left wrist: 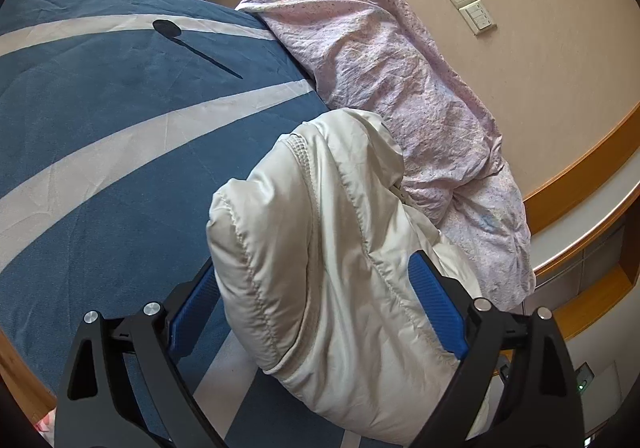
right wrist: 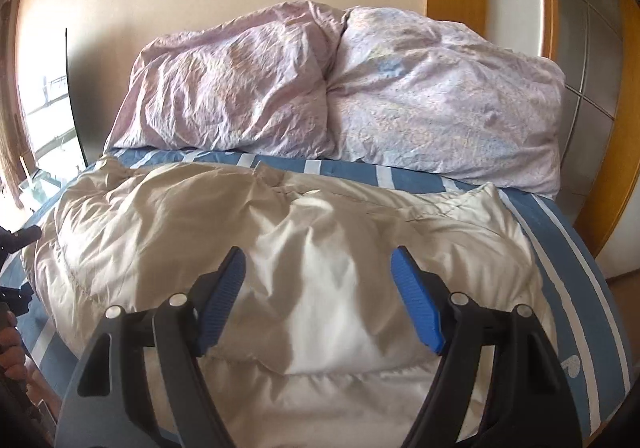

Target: Fold large clothes

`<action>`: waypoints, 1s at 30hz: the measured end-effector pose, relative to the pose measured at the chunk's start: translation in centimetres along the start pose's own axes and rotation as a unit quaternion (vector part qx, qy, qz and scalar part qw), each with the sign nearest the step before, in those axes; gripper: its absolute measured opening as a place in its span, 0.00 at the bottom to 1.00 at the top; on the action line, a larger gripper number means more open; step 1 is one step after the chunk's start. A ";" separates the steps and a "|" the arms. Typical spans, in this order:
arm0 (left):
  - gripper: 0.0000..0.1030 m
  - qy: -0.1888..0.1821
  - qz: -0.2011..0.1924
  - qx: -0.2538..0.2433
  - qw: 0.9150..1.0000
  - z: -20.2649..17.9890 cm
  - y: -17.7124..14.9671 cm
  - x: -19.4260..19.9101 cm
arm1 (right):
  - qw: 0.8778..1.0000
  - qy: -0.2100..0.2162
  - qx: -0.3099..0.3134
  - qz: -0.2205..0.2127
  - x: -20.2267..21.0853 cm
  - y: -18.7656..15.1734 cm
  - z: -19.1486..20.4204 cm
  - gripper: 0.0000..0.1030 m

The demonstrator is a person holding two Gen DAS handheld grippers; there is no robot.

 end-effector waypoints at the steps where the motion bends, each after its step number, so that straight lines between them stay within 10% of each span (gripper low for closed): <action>1: 0.90 0.001 0.001 0.001 1.000 -0.1 0.0 -0.2 | 1.000 -0.001 0.009 0.003 -0.3 -0.2 0.7 0.73; 30: 0.76 0.011 -0.010 0.064 0.998 0.3 0.8 -2.7 | 0.981 -0.120 0.144 0.051 -7.0 -4.2 6.3 0.81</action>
Point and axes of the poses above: each gripper's, at about its wrist camera, not at the fingertips, and x roughly against the way its jaws point, z to its left, y to its top, the point moved 2 cm from there along -x, roughly the way its jaws point, and after that the axes turned 8 degrees about -x, right-handed, at the moved point
